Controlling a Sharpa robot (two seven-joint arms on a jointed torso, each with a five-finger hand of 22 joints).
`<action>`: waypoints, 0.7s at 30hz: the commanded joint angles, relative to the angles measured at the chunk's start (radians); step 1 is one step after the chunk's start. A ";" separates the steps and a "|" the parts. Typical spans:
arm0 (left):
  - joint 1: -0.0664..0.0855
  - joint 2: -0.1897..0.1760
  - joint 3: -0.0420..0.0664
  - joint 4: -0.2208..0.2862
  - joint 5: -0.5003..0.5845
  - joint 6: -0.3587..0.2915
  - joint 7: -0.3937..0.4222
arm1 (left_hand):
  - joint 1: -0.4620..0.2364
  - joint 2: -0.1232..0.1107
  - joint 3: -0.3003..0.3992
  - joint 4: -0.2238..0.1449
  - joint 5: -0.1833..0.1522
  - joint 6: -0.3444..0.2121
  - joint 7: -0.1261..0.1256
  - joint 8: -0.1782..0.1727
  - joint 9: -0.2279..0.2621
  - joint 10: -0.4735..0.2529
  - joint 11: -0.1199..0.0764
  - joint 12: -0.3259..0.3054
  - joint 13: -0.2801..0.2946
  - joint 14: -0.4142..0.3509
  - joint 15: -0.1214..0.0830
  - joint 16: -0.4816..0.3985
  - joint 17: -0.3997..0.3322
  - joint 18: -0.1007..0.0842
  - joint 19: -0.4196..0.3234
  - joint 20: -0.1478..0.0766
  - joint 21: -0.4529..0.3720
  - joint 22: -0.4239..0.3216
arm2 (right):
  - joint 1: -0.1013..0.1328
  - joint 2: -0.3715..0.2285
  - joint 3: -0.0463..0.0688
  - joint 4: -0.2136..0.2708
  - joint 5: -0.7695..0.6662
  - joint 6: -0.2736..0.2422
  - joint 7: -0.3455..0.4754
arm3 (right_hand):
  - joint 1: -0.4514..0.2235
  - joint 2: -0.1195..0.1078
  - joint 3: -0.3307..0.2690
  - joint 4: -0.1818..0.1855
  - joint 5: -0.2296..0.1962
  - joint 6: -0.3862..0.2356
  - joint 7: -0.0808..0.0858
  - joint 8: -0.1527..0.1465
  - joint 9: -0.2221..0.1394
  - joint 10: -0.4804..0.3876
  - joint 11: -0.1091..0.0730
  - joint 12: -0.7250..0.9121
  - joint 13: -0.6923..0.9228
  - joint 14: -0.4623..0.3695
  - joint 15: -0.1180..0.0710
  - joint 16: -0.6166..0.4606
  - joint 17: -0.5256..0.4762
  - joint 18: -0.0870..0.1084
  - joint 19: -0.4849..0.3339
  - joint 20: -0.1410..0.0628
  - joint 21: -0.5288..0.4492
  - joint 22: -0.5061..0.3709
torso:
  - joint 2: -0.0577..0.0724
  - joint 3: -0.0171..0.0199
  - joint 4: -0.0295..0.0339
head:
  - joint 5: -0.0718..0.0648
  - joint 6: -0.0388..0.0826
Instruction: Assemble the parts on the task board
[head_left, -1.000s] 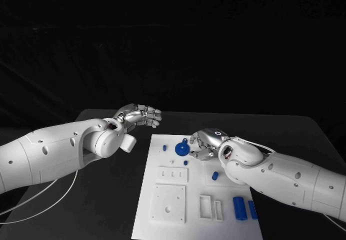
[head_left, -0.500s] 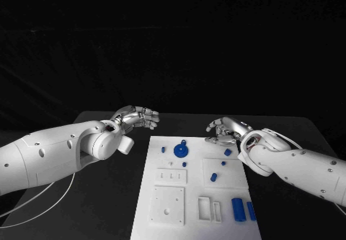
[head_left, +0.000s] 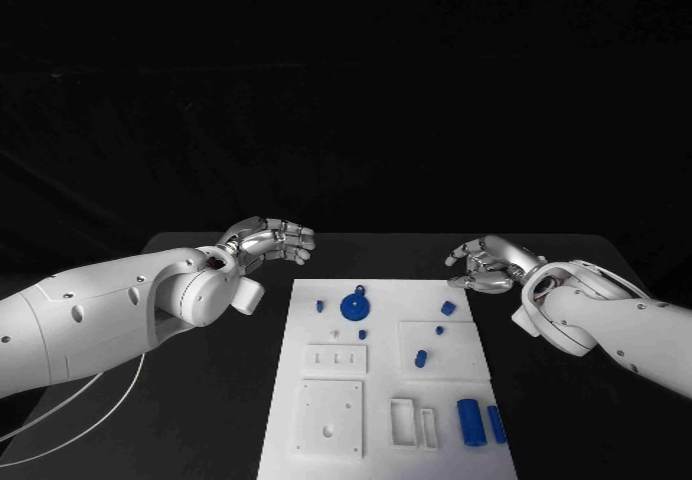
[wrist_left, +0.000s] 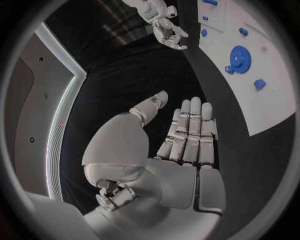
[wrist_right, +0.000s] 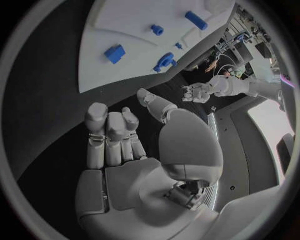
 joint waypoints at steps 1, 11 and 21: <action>0.001 0.000 0.001 0.003 -0.002 0.004 0.009 | -0.012 0.000 0.002 0.007 -0.005 -0.007 0.027 -0.006 -0.001 -0.005 0.000 -0.003 0.001 -0.006 0.003 0.007 -0.001 0.018 -0.003 0.000 0.004 0.017 | 0.000 -0.003 0.000 -0.002 -0.046 0.040 0.018 | 0.009 0.000 0.002 -0.008 0.003 0.015 0.010 -0.002 -0.002 -0.007 -0.002 0.004 -0.001 -0.002 0.002 -0.007 0.001 0.101 -0.003 0.005 -0.005 0.016 | 0.000 0.0038 -0.0042 | -0.005 0.003; 0.001 -0.008 0.000 0.006 -0.002 0.007 0.009 | -0.011 0.000 0.002 0.006 -0.005 -0.006 0.026 -0.006 -0.001 -0.004 0.000 -0.003 0.002 -0.006 0.003 0.007 -0.001 0.018 -0.003 0.000 0.004 0.017 | -0.004 -0.016 -0.002 -0.013 -0.082 0.063 0.006 | 0.033 0.001 0.034 -0.027 0.004 0.042 0.001 0.010 0.000 -0.006 -0.010 0.004 -0.004 -0.001 -0.006 -0.011 0.001 0.101 -0.003 0.010 -0.007 0.015 | 0.001 0.0035 -0.0044 | -0.023 0.005; 0.000 -0.011 -0.001 0.006 -0.002 0.009 0.009 | -0.010 0.000 0.002 0.006 -0.005 -0.006 0.026 -0.006 -0.001 -0.004 0.000 -0.003 0.002 -0.006 0.003 0.007 -0.002 0.019 -0.003 0.000 0.004 0.017 | -0.026 -0.017 -0.007 -0.022 -0.136 0.091 -0.020 | 0.050 0.002 0.099 -0.044 0.022 0.080 -0.008 0.028 0.005 -0.006 -0.018 0.003 -0.006 -0.001 -0.012 -0.016 0.002 0.101 -0.005 0.020 -0.007 0.017 | 0.001 0.0017 -0.0004 | -0.041 0.004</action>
